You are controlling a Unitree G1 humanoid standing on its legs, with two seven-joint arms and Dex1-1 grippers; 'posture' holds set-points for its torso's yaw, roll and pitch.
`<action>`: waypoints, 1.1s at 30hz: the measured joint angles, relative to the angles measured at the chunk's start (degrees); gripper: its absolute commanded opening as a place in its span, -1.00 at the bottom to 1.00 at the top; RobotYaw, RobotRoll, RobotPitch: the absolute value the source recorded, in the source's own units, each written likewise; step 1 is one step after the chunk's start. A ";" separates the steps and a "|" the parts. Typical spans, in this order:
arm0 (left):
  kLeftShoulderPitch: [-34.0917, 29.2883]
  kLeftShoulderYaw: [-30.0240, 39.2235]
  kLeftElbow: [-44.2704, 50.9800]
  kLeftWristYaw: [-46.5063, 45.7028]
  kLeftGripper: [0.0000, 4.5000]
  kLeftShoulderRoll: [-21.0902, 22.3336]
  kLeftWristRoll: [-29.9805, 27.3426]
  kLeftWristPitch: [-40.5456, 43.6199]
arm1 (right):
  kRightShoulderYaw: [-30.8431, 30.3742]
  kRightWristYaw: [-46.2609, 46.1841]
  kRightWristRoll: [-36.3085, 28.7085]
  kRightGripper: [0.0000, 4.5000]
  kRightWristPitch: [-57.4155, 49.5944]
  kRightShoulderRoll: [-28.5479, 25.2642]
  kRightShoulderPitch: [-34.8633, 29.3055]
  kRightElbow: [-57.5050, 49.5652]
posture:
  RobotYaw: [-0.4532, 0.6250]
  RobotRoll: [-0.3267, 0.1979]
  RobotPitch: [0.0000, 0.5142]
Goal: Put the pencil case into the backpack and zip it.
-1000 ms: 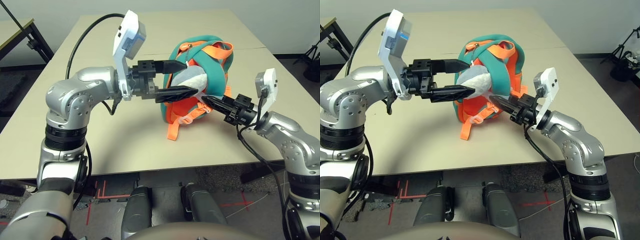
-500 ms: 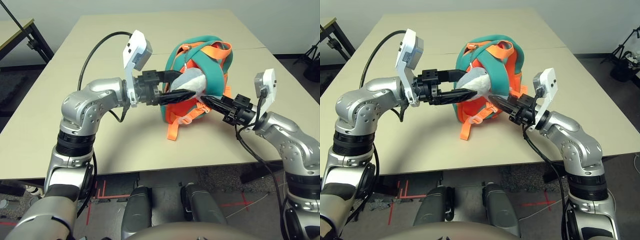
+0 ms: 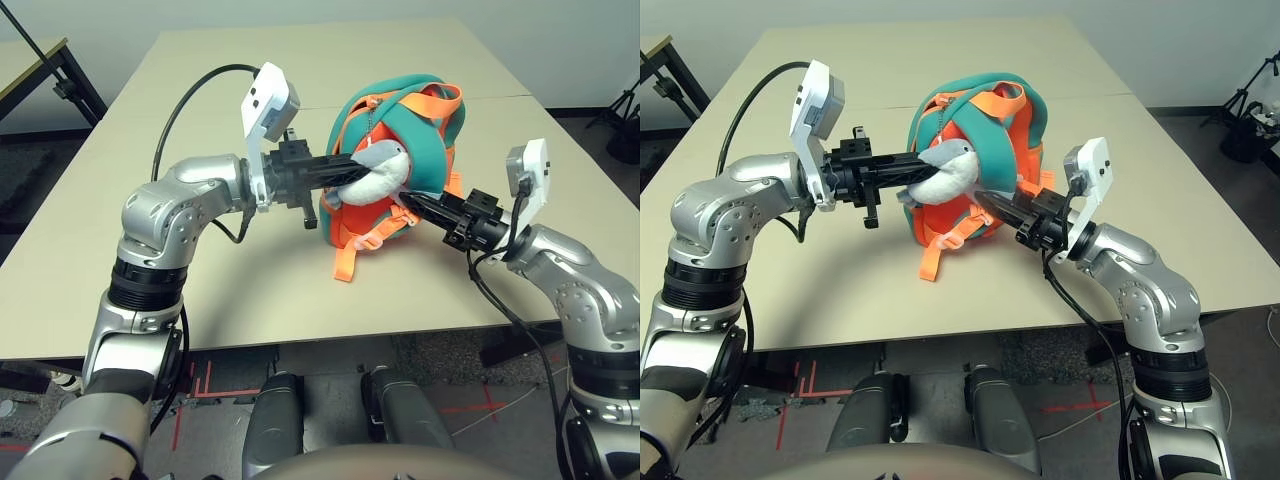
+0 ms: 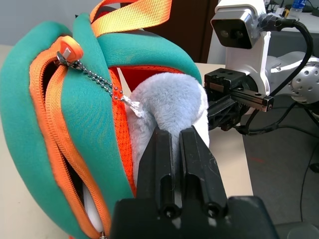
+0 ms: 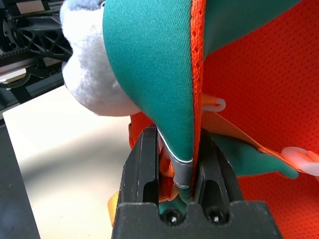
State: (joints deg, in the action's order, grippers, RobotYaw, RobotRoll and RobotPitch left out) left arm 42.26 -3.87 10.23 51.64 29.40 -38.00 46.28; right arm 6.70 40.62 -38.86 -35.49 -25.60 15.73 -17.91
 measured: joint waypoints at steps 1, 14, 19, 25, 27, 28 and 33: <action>0.05 0.35 -0.04 0.23 -1.00 0.41 -0.02 0.00 | -0.01 0.00 0.05 -0.72 0.04 0.11 0.02 0.00 | -0.37 0.25 -0.72; 2.02 7.38 -1.84 2.03 -1.00 7.61 -1.44 0.00 | -1.15 0.01 0.81 -0.72 0.65 0.75 1.00 0.27 | -0.34 0.25 -0.73; 2.70 12.28 -1.83 0.90 -1.00 7.91 -5.30 1.99 | -1.45 0.22 0.81 -0.72 0.64 0.82 1.19 0.30 | -0.34 0.25 -0.74; -0.06 14.85 -2.34 0.77 -1.00 12.82 -5.38 2.13 | -1.55 0.53 0.80 -0.72 0.65 0.84 1.38 0.35 | -0.33 0.25 -0.73; -1.37 15.57 -3.15 0.75 -1.00 13.56 -5.32 2.12 | -1.58 0.62 0.80 -0.72 0.65 0.85 1.47 0.36 | -0.33 0.25 -0.73; -1.80 16.15 -3.58 0.75 -1.00 13.83 -5.33 2.12 | -1.59 0.69 0.80 -0.72 0.65 0.84 1.54 0.36 | -0.33 0.25 -0.73; -8.60 16.48 -3.25 1.80 -1.00 16.21 -5.61 2.82 | -1.70 1.13 0.79 -0.72 0.67 0.90 1.75 0.40 | -0.33 0.25 -0.73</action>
State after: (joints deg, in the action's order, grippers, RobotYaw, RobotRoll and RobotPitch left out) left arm 33.66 12.62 6.99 53.44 45.61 -43.61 49.11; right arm 5.00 41.75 -38.07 -34.83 -24.70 17.48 -17.51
